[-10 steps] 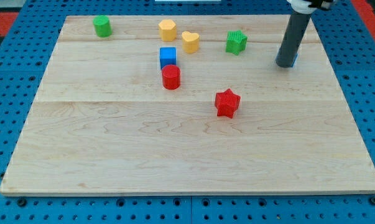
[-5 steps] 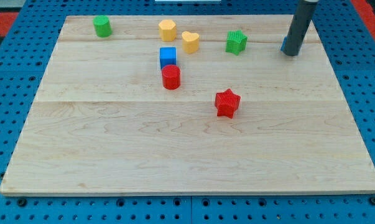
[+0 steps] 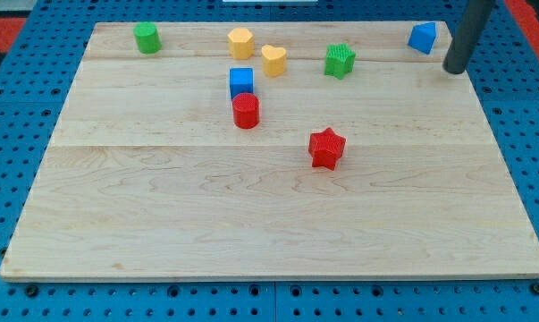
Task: Slide the blue triangle to the diagonal top right of the green star
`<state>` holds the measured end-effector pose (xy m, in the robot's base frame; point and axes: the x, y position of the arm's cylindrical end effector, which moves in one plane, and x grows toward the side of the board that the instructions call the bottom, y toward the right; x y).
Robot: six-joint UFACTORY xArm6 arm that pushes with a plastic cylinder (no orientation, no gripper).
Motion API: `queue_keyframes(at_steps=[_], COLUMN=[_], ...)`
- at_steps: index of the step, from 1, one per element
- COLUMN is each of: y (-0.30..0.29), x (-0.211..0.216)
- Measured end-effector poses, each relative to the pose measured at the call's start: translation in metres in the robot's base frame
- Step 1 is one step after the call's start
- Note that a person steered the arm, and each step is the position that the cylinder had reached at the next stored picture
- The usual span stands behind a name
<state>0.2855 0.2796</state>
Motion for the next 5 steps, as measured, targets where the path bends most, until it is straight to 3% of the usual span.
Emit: queue_keyframes(at_steps=[2,5], y=[-0.022,-0.069], x=[-0.074,-0.093])
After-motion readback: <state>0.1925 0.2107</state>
